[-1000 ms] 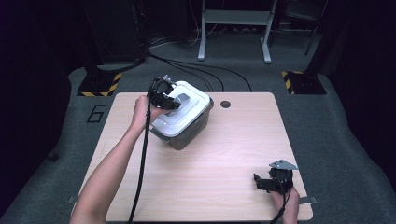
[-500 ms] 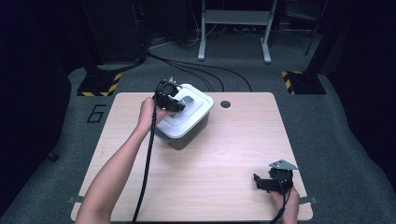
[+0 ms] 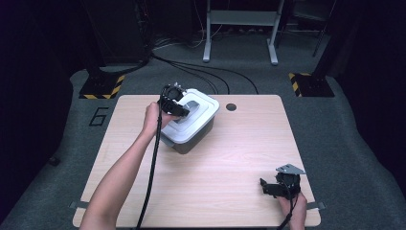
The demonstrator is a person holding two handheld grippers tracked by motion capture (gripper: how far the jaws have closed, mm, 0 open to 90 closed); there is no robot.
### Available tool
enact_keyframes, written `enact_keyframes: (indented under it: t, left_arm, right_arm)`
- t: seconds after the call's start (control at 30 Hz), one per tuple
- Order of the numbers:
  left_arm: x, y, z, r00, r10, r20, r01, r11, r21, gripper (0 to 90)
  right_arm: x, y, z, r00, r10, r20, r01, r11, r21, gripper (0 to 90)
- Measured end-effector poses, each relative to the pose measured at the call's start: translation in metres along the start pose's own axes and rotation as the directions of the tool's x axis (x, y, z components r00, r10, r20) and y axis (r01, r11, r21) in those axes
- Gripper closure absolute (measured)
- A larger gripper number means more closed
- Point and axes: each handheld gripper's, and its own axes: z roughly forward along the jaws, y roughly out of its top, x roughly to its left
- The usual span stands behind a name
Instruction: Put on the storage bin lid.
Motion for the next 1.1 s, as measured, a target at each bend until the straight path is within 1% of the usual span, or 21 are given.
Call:
enact_keyframes:
  t: [0.1,0.13,0.17,0.2,0.23,0.3,0.37,0.43,0.47,0.53,0.7,0.77,0.8,0.83,0.87,0.9,0.93,0.97,1.03,1.07,1.1]
  left_arm:
    - [0.0,0.0,-0.001,0.9999,-0.005,-0.01,0.005,0.9999,-0.009,64.6]
    - [-0.001,0.0,-0.002,0.9998,-0.009,-0.016,0.009,0.9999,-0.012,60.6]
    - [-0.001,0.001,-0.003,0.9999,-0.002,-0.016,0.002,0.9999,-0.011,57.5]
    - [-0.002,0.001,-0.005,0.9999,-0.003,-0.015,0.003,0.9999,-0.017,56.0]
    - [-0.003,0.001,-0.006,0.9997,-0.01,-0.021,0.01,0.9997,-0.023,52.3]
    - [-0.005,0.001,-0.009,0.9994,-0.008,-0.033,0.008,0.9998,-0.02,43.4]
    - [-0.005,0.002,-0.012,0.9994,-0.013,-0.032,0.012,0.9997,-0.023,36.2]
    - [-0.006,0.0,-0.019,0.9993,-0.018,-0.032,0.018,0.9996,-0.023,29.1]
    - [-0.006,0.0,-0.021,0.9993,-0.013,-0.035,0.012,0.9997,-0.023,26.8]
    - [-0.006,-0.004,-0.027,0.9993,-0.019,-0.034,0.018,0.9994,-0.031,22.5]
    - [-0.004,-0.015,-0.04,0.999,-0.015,-0.041,0.014,0.9991,-0.04,16.3]
    - [-0.003,-0.02,-0.045,0.9989,-0.016,-0.043,0.014,0.9989,-0.045,15.9]
    - [-0.003,-0.02,-0.045,0.9989,-0.016,-0.043,0.014,0.9989,-0.045,15.4]
    - [-0.002,-0.023,-0.048,0.9988,-0.015,-0.047,0.013,0.9987,-0.05,15.4]
    - [-0.001,-0.029,-0.053,0.9986,-0.025,-0.047,0.022,0.9981,-0.058,15.4]
    - [-0.001,-0.029,-0.053,0.9986,-0.025,-0.047,0.022,0.9981,-0.058,15.4]
    - [0.001,-0.036,-0.058,0.9983,-0.019,-0.054,0.016,0.998,-0.061,15.4]
    - [0.001,-0.036,-0.058,0.9983,-0.019,-0.054,0.016,0.998,-0.061,15.3]
    - [0.003,-0.041,-0.062,0.9982,-0.014,-0.059,0.011,0.9979,-0.064,15.2]
    - [0.003,-0.045,-0.064,0.998,-0.016,-0.061,0.012,0.9978,-0.065,15.0]
    - [0.005,-0.052,-0.068,0.9976,-0.022,-0.066,0.018,0.9976,-0.067,14.0]
  right_arm:
    - [0.0,0.0,0.0,1.0,-0.001,0.002,0.001,1.0,0.0,5.5]
    - [0.0,0.0,0.0,1.0,-0.003,-0.002,0.003,1.0,0.001,5.6]
    - [0.0,0.0,0.0,1.0,-0.001,-0.001,0.001,1.0,0.0,5.5]
    - [0.0,0.0,0.0,1.0,-0.006,-0.003,0.006,1.0,0.002,5.5]
    - [0.0,0.0,0.0,1.0,-0.006,-0.003,0.006,1.0,0.002,5.5]
    - [0.0,0.0,0.0,1.0,0.001,-0.001,-0.001,1.0,0.002,5.5]
    - [0.0,0.0,0.0,1.0,-0.003,-0.003,0.003,1.0,0.003,5.5]
    - [0.0,0.0,0.0,1.0,-0.003,-0.003,0.003,1.0,0.004,5.5]
    - [0.0,0.0,0.0,1.0,-0.001,-0.003,0.001,1.0,0.004,5.5]
    - [0.0,0.0,0.0,1.0,-0.003,-0.003,0.003,1.0,0.003,5.5]
    - [0.0,0.0,0.0,1.0,-0.002,0.0,0.002,1.0,0.003,5.5]
    - [0.0,0.0,0.0,1.0,-0.004,0.0,0.004,1.0,0.001,5.5]
    - [0.0,0.0,0.0,1.0,-0.004,0.0,0.004,1.0,0.001,5.5]
    - [0.0,0.0,0.0,1.0,0.001,0.001,-0.001,1.0,0.002,5.5]
    - [0.0,0.0,0.0,1.0,-0.004,-0.002,0.004,1.0,0.002,5.5]
    - [0.0,0.0,0.0,1.0,-0.004,-0.002,0.004,1.0,0.002,5.5]
    - [0.0,0.0,0.0,1.0,0.001,0.001,-0.001,1.0,0.0,5.5]
    - [0.0,0.0,0.0,1.0,-0.002,-0.001,0.002,1.0,0.001,5.5]
    - [0.0,0.0,0.0,1.0,0.002,0.005,-0.002,1.0,-0.001,5.5]
    - [0.0,0.0,0.0,1.0,0.0,0.001,0.0,1.0,0.0,5.5]
    - [0.0,0.0,0.0,1.0,-0.002,-0.001,0.002,1.0,0.003,5.5]
